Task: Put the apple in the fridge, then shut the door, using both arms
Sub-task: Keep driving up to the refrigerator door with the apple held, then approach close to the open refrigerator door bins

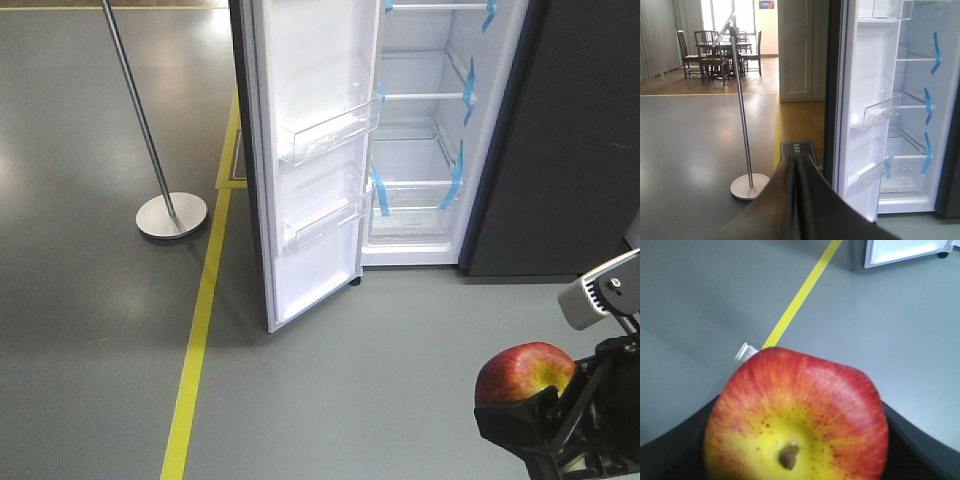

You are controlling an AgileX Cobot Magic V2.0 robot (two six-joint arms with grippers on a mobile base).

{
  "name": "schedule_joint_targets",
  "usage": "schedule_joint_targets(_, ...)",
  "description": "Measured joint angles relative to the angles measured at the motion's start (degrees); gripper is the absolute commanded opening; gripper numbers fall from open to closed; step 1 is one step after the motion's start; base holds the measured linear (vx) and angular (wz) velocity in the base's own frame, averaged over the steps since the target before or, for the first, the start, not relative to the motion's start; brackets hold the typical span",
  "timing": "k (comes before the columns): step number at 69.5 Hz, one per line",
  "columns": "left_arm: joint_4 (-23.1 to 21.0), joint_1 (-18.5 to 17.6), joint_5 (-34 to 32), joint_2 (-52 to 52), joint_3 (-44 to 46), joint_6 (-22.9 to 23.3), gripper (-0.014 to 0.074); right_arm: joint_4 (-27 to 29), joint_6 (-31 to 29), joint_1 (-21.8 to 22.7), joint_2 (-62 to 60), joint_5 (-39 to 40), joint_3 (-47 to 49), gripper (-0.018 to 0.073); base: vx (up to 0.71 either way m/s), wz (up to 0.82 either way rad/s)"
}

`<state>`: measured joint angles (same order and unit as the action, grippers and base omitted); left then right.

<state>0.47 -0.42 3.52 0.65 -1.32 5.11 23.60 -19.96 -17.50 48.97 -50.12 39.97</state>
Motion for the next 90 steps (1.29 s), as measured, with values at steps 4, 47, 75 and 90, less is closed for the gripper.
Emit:
schedule_joint_targets(4, 0.0, 0.0, 0.0, 0.0, 0.0, 0.0, -0.0006, 0.0, 0.0, 0.0, 0.0, 0.0, 0.0, 0.0391, 0.20, -0.09)
schedule_joint_targets(47, 0.0, 0.0, 0.0, 0.0, 0.0, 0.0, -0.0006, 0.0, 0.0, 0.0, 0.0, 0.0, 0.0, 0.0391, 0.20, 0.00)
schedule_joint_targets(75, 0.0, 0.0, 0.0, 0.0, 0.0, 0.0, -0.0006, 0.0, 0.0, 0.0, 0.0, 0.0, 0.0, 0.0391, 0.15, 0.05)
schedule_joint_targets(90, 0.0, 0.0, 0.0, 0.0, 0.0, 0.0, -0.0006, 0.0, 0.0, 0.0, 0.0, 0.0, 0.0, 0.0391, 0.13, 0.03)
